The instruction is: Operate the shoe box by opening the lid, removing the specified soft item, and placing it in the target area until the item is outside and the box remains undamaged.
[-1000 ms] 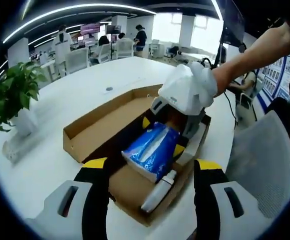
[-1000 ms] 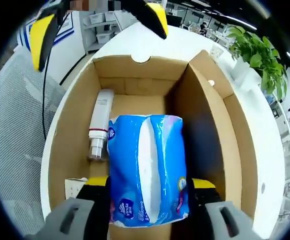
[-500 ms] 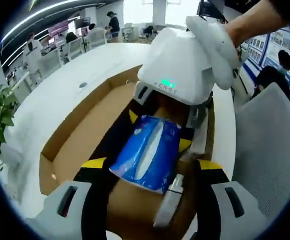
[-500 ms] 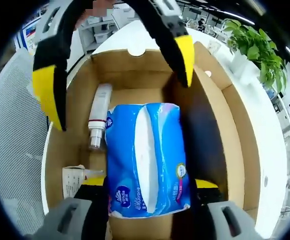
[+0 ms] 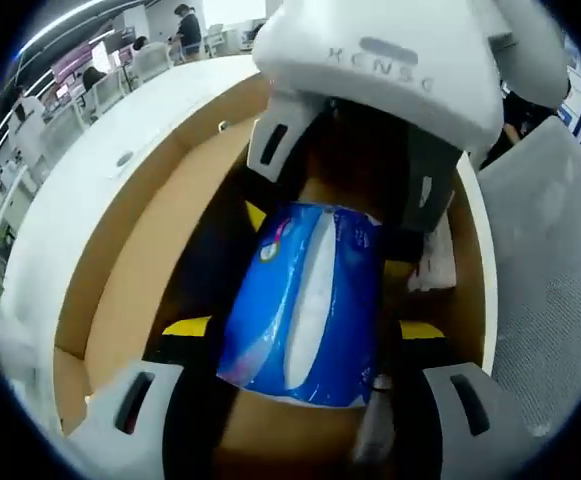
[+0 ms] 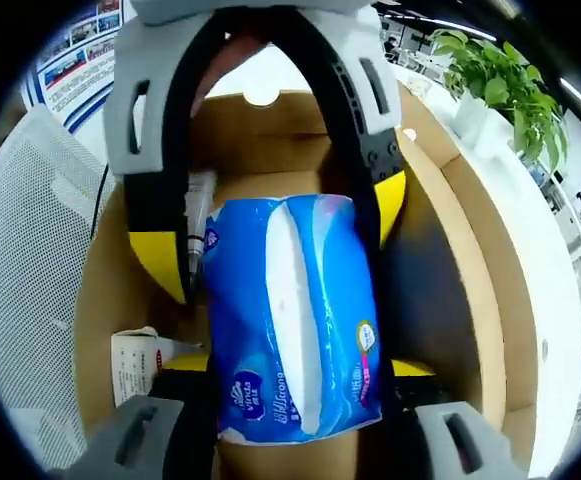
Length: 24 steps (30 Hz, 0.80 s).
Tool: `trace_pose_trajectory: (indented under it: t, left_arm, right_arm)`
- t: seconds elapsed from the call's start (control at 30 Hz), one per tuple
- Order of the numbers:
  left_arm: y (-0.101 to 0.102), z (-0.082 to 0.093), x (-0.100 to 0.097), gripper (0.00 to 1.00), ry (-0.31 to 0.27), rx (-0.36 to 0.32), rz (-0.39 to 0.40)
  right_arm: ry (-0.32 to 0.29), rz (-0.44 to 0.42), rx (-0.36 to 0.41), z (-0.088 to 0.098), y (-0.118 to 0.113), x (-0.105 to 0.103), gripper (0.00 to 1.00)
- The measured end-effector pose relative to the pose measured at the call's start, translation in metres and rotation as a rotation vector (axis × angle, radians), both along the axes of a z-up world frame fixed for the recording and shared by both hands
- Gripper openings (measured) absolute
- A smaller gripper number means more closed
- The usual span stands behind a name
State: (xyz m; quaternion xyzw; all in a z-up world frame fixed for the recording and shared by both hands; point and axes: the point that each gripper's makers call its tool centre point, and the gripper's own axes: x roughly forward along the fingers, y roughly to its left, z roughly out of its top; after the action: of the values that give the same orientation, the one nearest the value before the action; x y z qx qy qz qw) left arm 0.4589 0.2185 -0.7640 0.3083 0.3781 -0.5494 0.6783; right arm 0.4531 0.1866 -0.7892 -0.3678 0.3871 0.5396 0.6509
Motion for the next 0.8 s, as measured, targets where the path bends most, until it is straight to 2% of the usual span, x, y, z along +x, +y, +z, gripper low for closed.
trace_pose_trajectory:
  t: [0.17, 0.47, 0.8]
  left_arm:
    - [0.003, -0.015, -0.002, 0.7, -0.005, 0.043, -0.063]
    - [-0.001, -0.028, -0.001, 0.67, -0.007, 0.065, -0.109]
    - [-0.001, -0.03, -0.001, 0.66, 0.0, 0.006, -0.115]
  right_arm:
    - [-0.005, -0.003, 0.015, -0.002, 0.001, -0.001, 0.64]
    - [0.017, 0.005, 0.027, -0.004, 0.003, 0.0, 0.65]
    - [0.047, 0.004, 0.042, -0.007, 0.006, 0.0, 0.64]
